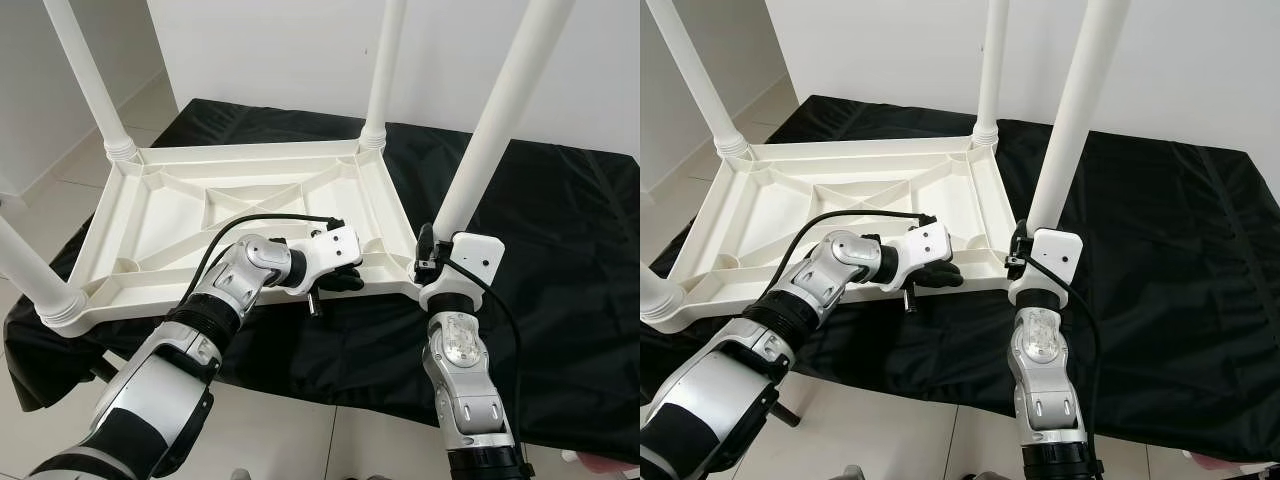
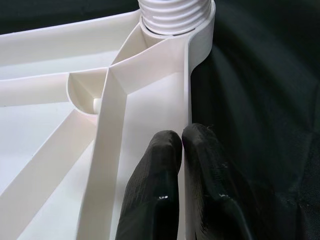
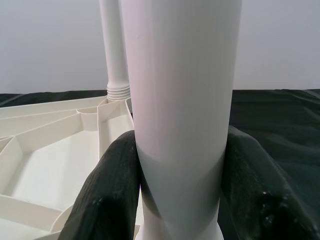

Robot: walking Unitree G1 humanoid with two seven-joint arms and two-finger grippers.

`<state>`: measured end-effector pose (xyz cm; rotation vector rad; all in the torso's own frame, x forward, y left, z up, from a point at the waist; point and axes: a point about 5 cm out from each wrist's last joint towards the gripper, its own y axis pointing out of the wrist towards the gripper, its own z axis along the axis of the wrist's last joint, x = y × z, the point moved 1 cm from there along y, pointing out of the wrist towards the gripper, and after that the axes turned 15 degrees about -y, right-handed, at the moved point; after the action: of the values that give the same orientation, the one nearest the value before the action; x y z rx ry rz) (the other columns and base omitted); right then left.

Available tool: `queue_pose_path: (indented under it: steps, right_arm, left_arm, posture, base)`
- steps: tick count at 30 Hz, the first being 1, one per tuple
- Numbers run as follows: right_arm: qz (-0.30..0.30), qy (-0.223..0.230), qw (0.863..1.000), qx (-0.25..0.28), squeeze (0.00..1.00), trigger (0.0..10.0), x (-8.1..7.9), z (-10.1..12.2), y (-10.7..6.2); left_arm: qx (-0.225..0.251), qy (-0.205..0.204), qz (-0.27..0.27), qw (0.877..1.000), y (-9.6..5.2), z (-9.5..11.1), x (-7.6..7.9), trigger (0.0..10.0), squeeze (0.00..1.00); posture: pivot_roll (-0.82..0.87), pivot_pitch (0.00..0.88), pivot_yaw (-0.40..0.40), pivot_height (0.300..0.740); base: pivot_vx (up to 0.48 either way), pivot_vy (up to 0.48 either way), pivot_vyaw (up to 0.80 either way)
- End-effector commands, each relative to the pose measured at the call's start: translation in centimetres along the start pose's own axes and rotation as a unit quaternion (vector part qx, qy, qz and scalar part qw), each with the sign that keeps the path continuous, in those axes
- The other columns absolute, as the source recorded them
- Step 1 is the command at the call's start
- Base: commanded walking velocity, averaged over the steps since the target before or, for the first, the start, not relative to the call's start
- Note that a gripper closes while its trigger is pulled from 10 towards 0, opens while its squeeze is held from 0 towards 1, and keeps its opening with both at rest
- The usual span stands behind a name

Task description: Building children table

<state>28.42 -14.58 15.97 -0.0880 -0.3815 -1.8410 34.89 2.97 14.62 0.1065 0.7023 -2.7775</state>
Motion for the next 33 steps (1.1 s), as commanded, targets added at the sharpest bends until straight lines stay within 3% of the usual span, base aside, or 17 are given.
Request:
queue_pose_path:
  steps: [1,17,18,20,21,24,25,31,32,33]
  right_arm:
    - [-0.045,-0.028,0.993,-0.104,0.00,10.0,1.5,-4.0,-0.8]
    - [-0.050,-0.026,0.992,-0.112,0.00,10.0,1.6,-4.3,-0.9]
    - [-0.049,-0.024,0.992,-0.113,0.65,10.0,1.6,-4.3,-0.9]
    - [-0.049,-0.024,0.992,-0.113,0.65,10.0,1.6,-4.3,-0.9]
    - [-0.041,-0.015,0.993,-0.109,1.00,10.0,1.4,-4.2,-0.9]
    - [-0.031,-0.017,0.994,-0.104,1.00,10.0,1.2,-3.9,-0.8]
    - [-0.031,-0.023,0.994,-0.105,0.00,10.0,1.2,-3.9,-0.8]
    - [-0.024,-0.027,0.995,-0.094,0.00,10.0,1.0,-3.6,-0.8]
    - [-0.014,-0.018,0.996,-0.086,0.00,0.0,0.8,-3.3,-0.8]
    - [-0.006,-0.009,0.997,-0.079,0.00,0.0,0.6,-3.1,-0.8]
  left_arm:
    - [-0.009,-0.002,0.016,1.000,-0.7,-0.1,-0.7,10.0,0.00]
    - [-0.008,0.000,0.013,1.000,-0.6,0.0,-0.7,10.0,0.00]
    - [-0.008,-0.001,0.013,1.000,-0.7,0.0,-0.7,10.0,0.00]
    - [-0.008,-0.001,0.013,1.000,-0.7,0.0,-0.7,10.0,0.00]
    - [-0.008,-0.001,0.014,1.000,-0.7,0.0,-0.7,10.0,0.00]
    - [-0.007,-0.001,0.014,1.000,-0.7,0.0,-0.6,10.0,0.00]
    - [-0.007,-0.001,0.013,1.000,-0.6,0.1,-0.6,10.0,0.00]
    - [-0.007,-0.001,0.013,1.000,-0.6,0.1,-0.6,10.0,0.00]
    - [-0.007,-0.001,0.013,1.000,-0.6,0.1,-0.6,10.0,0.00]
    - [-0.007,-0.002,0.013,1.000,-0.6,0.1,-0.6,10.0,0.00]
  posture:
    - [-0.06,0.038,0.003,0.740]
    - [-0.06,0.040,0.004,0.740]
    - [-0.06,0.040,0.004,0.740]
    - [-0.06,0.040,0.004,0.740]
    - [-0.06,0.040,0.003,0.740]
    - [-0.06,0.040,0.003,0.740]
    - [-0.06,0.040,0.003,0.740]
    - [-0.06,0.038,0.003,0.740]
    - [-0.06,0.037,0.001,0.740]
    - [-0.06,0.037,0.001,0.740]
  base:
    - [0.000,0.000,0.00]
    - [0.000,0.000,0.00]
    - [0.000,0.000,0.00]
    - [0.000,0.000,0.00]
    - [0.000,0.000,0.00]
    - [0.000,0.000,0.00]
    - [0.000,0.000,0.00]
    - [0.000,0.000,0.00]
    - [0.000,0.000,0.00]
    - [0.000,0.000,0.00]
